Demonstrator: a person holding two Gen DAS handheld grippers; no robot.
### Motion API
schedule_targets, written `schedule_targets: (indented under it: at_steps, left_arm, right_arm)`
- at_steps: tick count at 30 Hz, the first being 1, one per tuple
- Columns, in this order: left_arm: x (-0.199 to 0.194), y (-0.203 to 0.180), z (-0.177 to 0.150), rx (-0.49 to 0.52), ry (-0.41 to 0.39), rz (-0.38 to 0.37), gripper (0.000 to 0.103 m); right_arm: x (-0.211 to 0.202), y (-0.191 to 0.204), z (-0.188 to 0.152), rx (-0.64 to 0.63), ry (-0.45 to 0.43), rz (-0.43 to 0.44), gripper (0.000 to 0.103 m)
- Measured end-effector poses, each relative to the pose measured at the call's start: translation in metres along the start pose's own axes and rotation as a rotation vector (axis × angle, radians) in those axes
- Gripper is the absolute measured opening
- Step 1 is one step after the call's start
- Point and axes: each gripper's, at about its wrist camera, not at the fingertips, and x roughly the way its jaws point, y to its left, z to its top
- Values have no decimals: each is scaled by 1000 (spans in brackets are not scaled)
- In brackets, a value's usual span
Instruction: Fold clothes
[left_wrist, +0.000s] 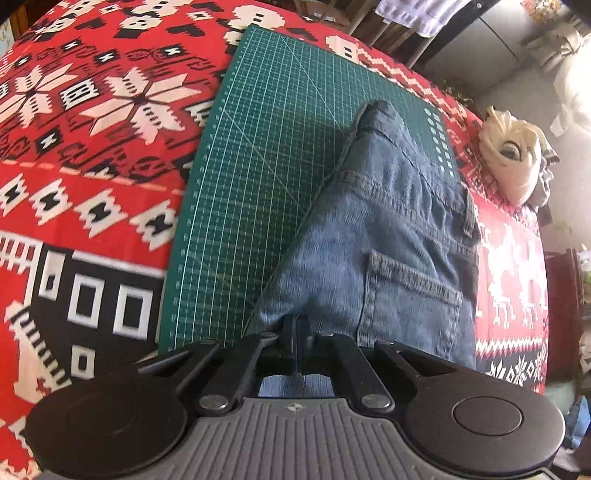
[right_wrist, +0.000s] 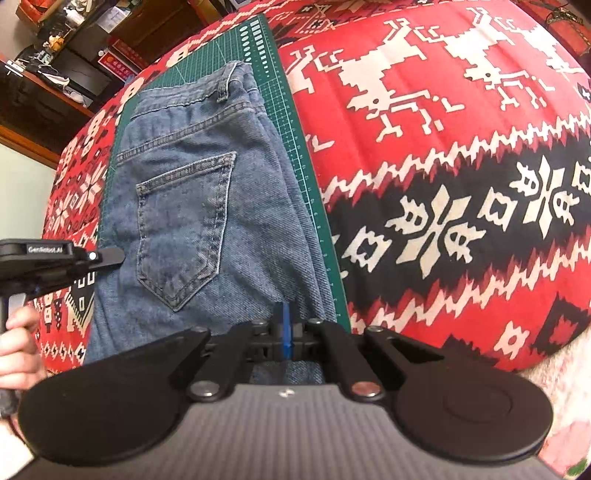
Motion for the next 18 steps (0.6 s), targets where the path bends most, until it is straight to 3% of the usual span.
schedule_targets:
  at_steps: [4, 8, 13, 15, 18]
  left_arm:
    - [-1, 4, 8, -26, 17, -33, 2]
    - [-25, -2, 0, 14, -24, -43, 3]
    - [-35, 2, -18, 65, 15, -2, 3]
    - [-26, 11, -25, 70, 36, 45, 3]
    - [-17, 30, -30, 39, 57, 32, 3]
  right_arm:
    - [1, -2, 1, 6, 3, 10, 0]
    - [0, -4, 1, 5, 2, 15, 0]
    - [0, -5, 2, 12, 5, 19, 0]
    - [0, -5, 2, 7, 5, 15, 0]
    - [0, -4, 2, -3, 4, 9, 0]
